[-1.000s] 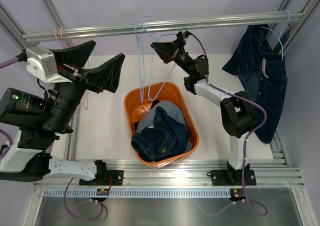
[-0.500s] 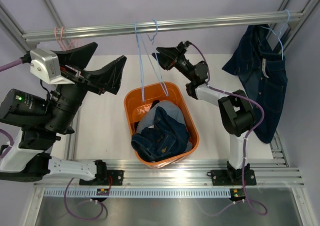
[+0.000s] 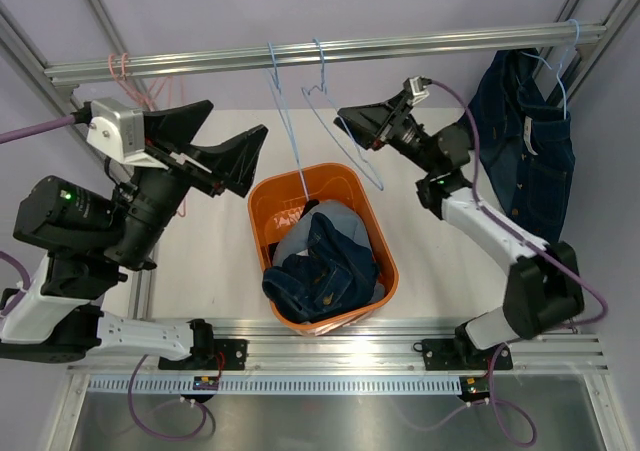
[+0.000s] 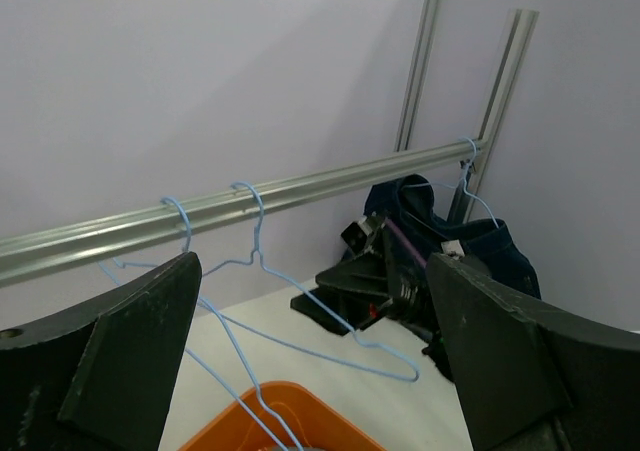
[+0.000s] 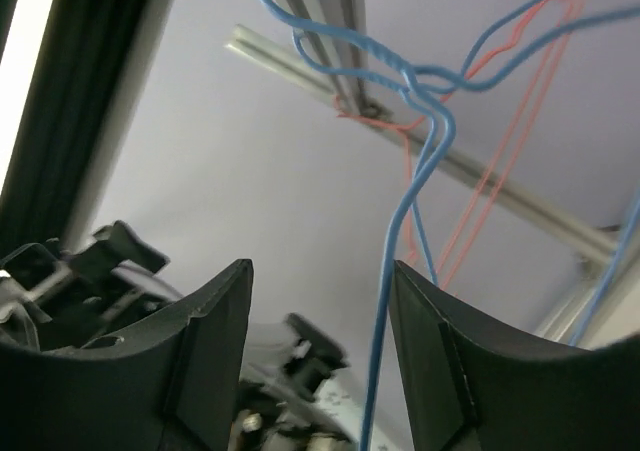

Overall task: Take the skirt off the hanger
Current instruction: Place the hanger at the clothesline, then pick up the hanger from the clothesline.

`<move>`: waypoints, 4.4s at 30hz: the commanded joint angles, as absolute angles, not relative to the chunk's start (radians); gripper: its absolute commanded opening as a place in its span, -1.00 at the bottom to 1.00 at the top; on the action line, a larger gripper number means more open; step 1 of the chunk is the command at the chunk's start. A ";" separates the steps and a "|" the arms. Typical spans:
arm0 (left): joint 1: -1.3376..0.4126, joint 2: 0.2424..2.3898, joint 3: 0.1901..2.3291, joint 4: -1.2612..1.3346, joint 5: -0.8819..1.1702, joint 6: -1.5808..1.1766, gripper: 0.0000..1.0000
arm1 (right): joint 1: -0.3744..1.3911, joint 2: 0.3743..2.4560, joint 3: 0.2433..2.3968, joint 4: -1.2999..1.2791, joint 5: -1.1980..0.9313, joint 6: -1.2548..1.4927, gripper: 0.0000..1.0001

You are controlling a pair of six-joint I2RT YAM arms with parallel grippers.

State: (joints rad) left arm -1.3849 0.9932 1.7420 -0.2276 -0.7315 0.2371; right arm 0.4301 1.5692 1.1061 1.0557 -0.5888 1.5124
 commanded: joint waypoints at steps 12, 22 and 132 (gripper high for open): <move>-1.390 1.026 1.669 -0.396 -0.764 -0.049 0.98 | 0.316 1.019 1.414 -0.612 -0.121 0.534 0.46; -1.390 0.963 1.569 -0.401 -0.701 -0.147 0.98 | 0.207 0.928 1.466 -0.894 0.349 0.447 0.47; -1.193 1.663 2.160 -0.350 -0.267 -0.201 0.98 | -0.048 0.537 1.141 -0.442 -0.810 0.273 -1.00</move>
State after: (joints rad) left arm -1.2087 1.6512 2.1010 -0.3950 -0.2966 -0.1761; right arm -0.0666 0.5545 1.1244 -0.5190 -0.7807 0.2588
